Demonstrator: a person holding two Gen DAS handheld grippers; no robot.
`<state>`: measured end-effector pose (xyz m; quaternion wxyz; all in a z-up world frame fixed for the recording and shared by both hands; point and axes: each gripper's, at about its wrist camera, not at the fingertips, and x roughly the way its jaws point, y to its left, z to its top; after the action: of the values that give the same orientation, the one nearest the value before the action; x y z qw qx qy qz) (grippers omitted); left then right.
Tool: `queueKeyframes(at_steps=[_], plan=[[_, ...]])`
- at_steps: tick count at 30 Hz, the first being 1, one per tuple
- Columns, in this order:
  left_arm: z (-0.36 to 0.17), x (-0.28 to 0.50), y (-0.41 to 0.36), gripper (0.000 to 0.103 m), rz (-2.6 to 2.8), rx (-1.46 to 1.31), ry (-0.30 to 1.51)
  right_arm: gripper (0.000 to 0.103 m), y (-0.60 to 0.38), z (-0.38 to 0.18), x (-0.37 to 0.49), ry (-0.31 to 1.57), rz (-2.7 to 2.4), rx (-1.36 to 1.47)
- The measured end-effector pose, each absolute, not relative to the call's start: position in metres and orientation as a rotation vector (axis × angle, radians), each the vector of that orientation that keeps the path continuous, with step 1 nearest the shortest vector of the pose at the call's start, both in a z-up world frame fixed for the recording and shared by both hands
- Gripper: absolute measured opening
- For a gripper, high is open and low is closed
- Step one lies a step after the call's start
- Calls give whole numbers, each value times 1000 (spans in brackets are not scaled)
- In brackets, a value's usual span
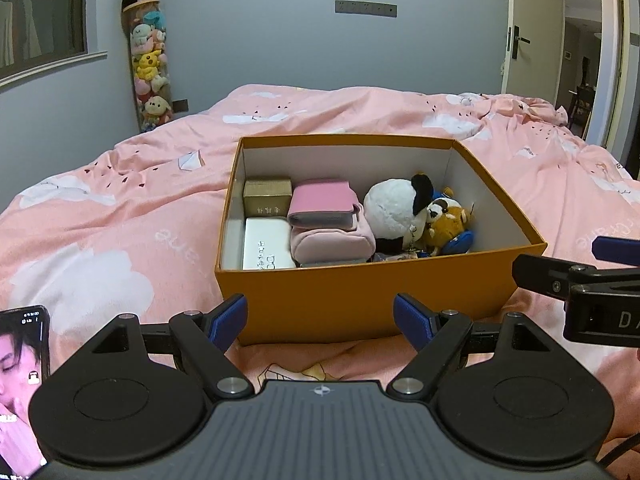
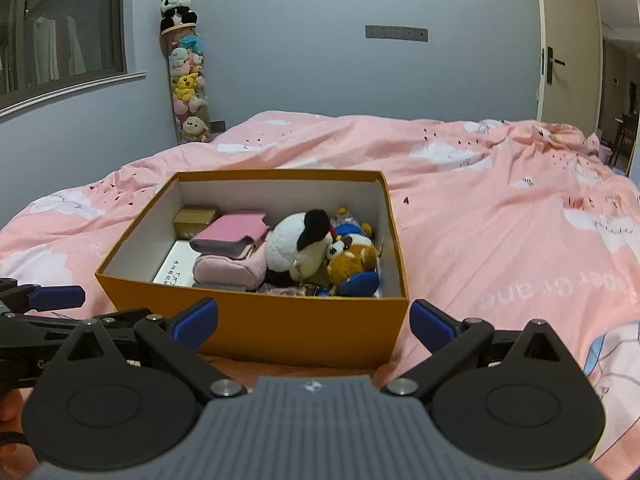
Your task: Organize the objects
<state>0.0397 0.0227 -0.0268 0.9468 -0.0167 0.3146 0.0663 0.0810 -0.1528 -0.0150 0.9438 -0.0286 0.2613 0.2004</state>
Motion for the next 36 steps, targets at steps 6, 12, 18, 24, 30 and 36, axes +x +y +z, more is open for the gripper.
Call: queueKeyframes(at_steps=[6,12,18,24,30,36], plan=[[-29,39,25,95,139,-46,647,102,-154,-19,83,546,402,-45],[-30,39,26,95,141,-51,649,102,-149,-18,77,514,414,-79],[-29,39,25,96,142,-49,641,102,-148,-17,75,502,419,-86],[-28,38,25,95,139,-46,635,102,-147,-17,75,501,420,-86],[-28,38,25,95,139,-45,635,102,-147,-17,75,501,420,-86],[-28,38,25,95,139,-46,634,102,-147,-17,75,502,419,-85]])
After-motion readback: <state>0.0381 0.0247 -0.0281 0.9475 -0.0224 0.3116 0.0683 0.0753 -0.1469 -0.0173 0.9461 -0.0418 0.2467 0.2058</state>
